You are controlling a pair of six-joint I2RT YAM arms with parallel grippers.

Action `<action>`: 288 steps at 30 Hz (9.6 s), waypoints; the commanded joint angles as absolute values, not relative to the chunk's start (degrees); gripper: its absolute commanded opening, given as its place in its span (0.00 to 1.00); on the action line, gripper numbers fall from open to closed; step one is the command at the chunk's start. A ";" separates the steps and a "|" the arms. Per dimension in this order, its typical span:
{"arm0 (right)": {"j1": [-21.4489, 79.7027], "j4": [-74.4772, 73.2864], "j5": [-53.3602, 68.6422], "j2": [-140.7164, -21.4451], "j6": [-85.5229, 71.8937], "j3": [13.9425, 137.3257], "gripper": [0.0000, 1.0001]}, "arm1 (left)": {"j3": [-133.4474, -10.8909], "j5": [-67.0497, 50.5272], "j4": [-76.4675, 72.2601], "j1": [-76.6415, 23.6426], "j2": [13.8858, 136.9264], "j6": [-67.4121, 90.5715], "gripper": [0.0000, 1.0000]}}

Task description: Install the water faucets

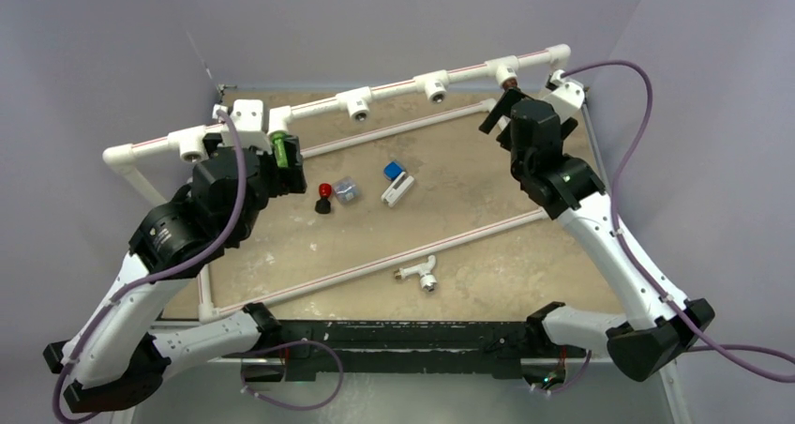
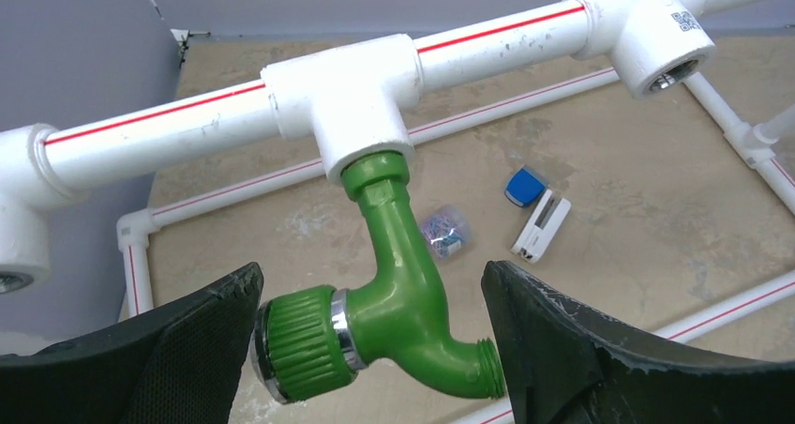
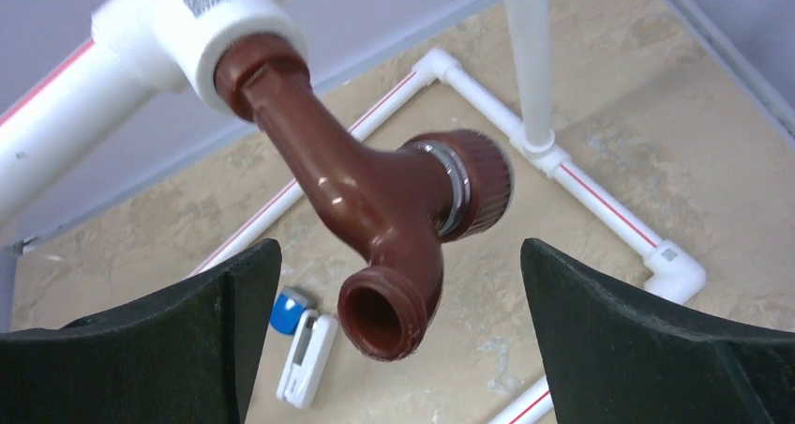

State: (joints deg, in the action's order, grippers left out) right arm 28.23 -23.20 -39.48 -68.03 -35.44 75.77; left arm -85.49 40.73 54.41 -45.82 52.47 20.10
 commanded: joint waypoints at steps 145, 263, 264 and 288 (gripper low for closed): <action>37.90 -24.78 -11.50 -57.30 -46.98 49.82 0.87 | -96.88 -11.77 40.60 -27.17 70.88 18.89 0.58; 70.83 -23.18 -2.66 -79.98 -41.96 64.76 0.00 | -28.16 -54.26 25.50 -27.56 42.54 50.18 0.40; 70.84 -23.24 -2.64 -79.98 -41.97 64.89 0.00 | -27.98 -54.34 25.33 -27.59 42.44 50.18 0.39; 71.36 -18.93 -0.82 -74.97 -41.03 59.98 0.65 | -25.39 -56.36 19.78 -27.60 37.43 59.00 0.00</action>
State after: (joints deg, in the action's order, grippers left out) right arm 71.05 -22.85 -2.94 -78.30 -42.44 61.49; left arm -26.24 -54.26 24.58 -27.44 39.57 55.00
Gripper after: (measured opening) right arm 0.569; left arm 0.289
